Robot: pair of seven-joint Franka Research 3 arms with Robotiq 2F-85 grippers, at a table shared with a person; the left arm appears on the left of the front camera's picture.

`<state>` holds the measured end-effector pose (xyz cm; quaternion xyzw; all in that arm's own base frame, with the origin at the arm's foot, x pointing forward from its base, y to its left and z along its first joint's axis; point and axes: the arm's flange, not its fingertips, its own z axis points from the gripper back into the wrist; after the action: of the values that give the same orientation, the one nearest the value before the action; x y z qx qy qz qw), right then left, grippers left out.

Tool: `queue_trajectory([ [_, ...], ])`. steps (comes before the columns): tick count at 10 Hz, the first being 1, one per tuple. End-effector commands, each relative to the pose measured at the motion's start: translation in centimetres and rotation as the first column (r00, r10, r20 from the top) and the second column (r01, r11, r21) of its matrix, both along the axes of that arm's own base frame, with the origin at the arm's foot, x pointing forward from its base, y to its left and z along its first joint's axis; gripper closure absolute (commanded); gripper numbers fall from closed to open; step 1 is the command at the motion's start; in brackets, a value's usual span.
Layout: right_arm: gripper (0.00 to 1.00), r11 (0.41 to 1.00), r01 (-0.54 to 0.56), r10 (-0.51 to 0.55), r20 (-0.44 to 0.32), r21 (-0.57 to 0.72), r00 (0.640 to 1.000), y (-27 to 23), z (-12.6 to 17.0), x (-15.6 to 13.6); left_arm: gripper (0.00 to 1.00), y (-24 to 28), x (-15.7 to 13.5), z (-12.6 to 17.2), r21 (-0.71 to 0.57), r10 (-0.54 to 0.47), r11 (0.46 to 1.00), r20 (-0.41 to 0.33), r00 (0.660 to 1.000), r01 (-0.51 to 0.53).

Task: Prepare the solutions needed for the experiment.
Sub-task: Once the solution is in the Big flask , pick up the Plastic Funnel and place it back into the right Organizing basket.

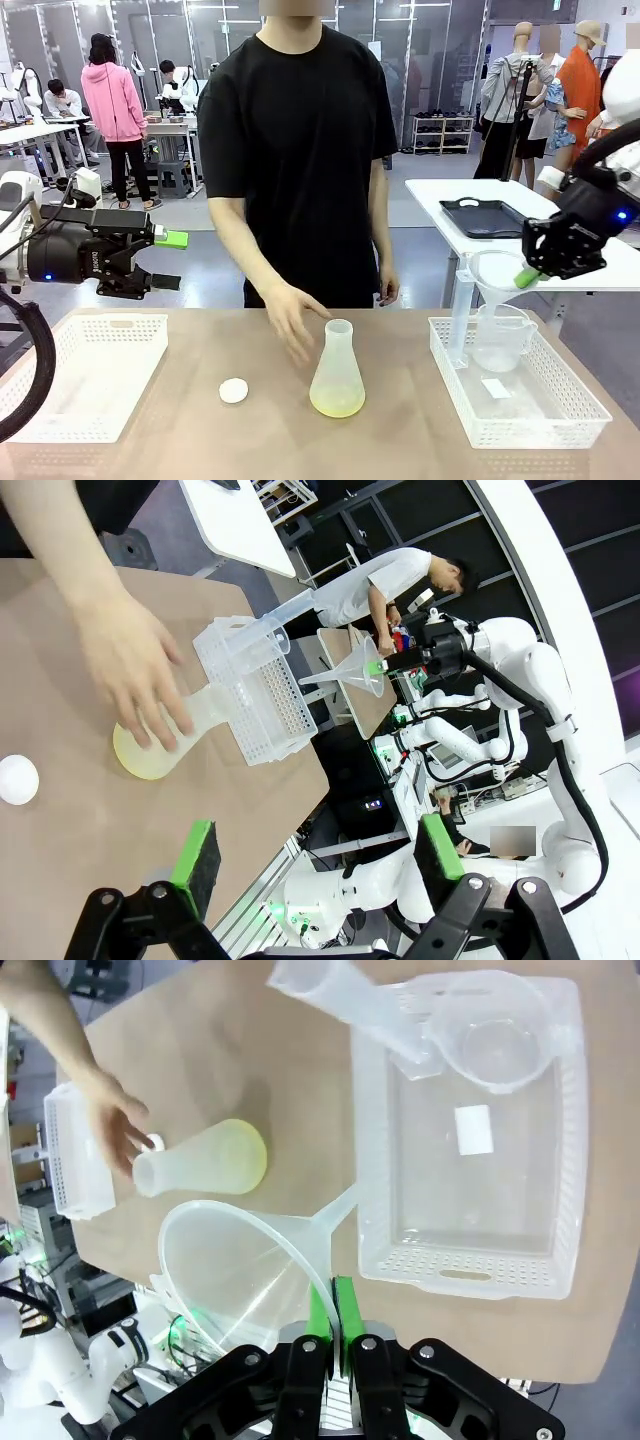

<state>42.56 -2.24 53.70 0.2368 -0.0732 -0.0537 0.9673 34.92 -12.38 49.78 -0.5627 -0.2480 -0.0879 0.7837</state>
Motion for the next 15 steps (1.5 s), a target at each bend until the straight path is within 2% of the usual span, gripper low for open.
queue_trajectory([
  [1, 1.0, 0.999, 0.011, -0.009, 0.045, -0.046, 0.999, -0.3, -0.4, -0.9, 0.0, -0.1, -0.1, 0.3, 0.002, 0.008, 1.0, -0.013, 1.0, -0.008],
  [2, 1.0, 0.999, 0.027, -0.026, 0.038, -0.047, 0.999, -0.3, -0.6, -1.2, 0.0, -0.1, -0.1, 0.3, 0.002, 0.008, 1.0, -0.013, 1.0, -0.008],
  [3, 1.0, 0.997, 0.031, -0.026, 0.068, -0.066, 0.997, 0.5, -0.4, -1.7, 0.0, -0.1, -0.1, 0.3, 0.002, 0.008, 1.0, -0.013, 1.0, -0.008],
  [4, 1.0, 1.0, 0.019, -0.019, 0.017, -0.02, 1.0, -0.8, -0.3, -0.6, 0.0, -0.1, -0.1, 0.3, 0.002, 0.008, 1.0, -0.013, 1.0, -0.008],
  [7, 1.0, 1.0, 0.019, -0.019, 0.017, -0.02, 1.0, -0.8, -0.3, -0.6, 0.0, -0.1, -0.1, 0.3, 0.002, 0.008, 1.0, -0.013, 1.0, -0.008],
  [8, 0.96, 0.999, 0.021, -0.02, 0.024, -0.028, 1.0, -0.7, -0.6, -0.9, 0.0, -0.1, -0.1, 0.3, 0.002, 0.008, 1.0, -0.013, 1.0, -0.008],
  [10, 0.96, 0.989, 0.131, -0.14, -0.15, -0.064, 0.979, -1.6, -2.5, 1.1, 0.0, -0.1, -0.1, 0.3, 0.002, 0.008, 1.0, -0.013, 1.0, -0.008],
  [14, 0.96, 0.979, 0.122, -0.169, -0.309, -0.166, 0.936, -0.4, -4.8, 4.3, 0.0, -0.1, -0.1, 0.3, 0.002, 0.008, 1.0, -0.013, 1.0, -0.008],
  [15, 0.96, 0.973, 0.15, -0.204, -0.346, -0.177, 0.916, -0.3, -5.6, 5.1, 0.0, -0.1, -0.1, 0.3, 0.002, 0.008, 1.0, -0.013, 1.0, -0.008],
])
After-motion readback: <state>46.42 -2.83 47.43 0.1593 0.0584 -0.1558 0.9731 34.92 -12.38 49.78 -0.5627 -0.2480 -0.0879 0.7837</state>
